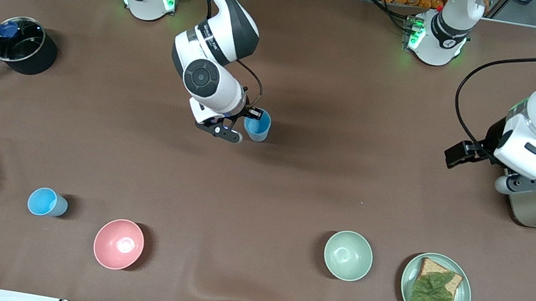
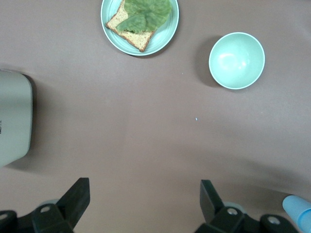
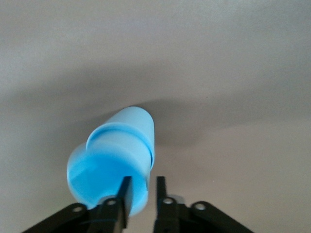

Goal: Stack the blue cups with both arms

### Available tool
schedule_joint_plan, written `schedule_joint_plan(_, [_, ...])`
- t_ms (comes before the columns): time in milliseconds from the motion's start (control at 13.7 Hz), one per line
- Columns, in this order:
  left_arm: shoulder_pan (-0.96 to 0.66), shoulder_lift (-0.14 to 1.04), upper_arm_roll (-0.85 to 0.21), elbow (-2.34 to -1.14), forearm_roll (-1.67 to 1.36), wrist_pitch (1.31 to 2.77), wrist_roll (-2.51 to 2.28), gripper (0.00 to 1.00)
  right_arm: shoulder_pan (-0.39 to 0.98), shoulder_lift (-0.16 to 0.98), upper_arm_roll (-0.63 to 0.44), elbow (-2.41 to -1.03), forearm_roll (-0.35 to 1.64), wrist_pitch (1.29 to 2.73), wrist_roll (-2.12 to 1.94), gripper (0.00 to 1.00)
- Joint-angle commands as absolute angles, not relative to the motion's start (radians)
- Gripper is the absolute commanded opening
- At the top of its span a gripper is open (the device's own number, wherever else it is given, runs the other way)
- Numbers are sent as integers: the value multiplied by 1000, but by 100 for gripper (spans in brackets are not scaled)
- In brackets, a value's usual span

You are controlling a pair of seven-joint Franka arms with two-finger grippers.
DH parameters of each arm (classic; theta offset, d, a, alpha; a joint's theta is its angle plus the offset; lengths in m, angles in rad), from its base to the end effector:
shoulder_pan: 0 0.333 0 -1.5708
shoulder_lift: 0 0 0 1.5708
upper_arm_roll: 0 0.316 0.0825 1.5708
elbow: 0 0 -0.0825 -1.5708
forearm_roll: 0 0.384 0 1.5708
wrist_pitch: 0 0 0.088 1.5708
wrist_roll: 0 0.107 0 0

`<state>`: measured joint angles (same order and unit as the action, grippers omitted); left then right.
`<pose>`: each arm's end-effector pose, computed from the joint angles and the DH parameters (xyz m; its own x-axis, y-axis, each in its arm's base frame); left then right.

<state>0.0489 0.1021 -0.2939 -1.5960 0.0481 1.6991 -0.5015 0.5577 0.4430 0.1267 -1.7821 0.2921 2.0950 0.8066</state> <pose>0.5780 -0.1318 0.5676 0.9684 0.2492 0.0135 0.2494 -0.9683 -0.0134 0.4907 0.4106 0.3018 0.9145 -0.2634 -0.3071 -0.3020 -0.9495 -0.0851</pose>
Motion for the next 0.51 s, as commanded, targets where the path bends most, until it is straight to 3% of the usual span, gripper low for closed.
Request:
schedule_joint_plan(0, [54,81,-301,-1591,61,1667,-479,100,484,384,104,-1772,296,1992,816,100])
schedule_joint_plan(220, [55,74,-298,-1577,61,1623,-460,100,274,313,100,-1784,273,1789,466,100])
schedule_joint_plan(439, [107,28,-305,-1575,46,1620,-398,100,155,188,98,-1850,114,1744,272,100])
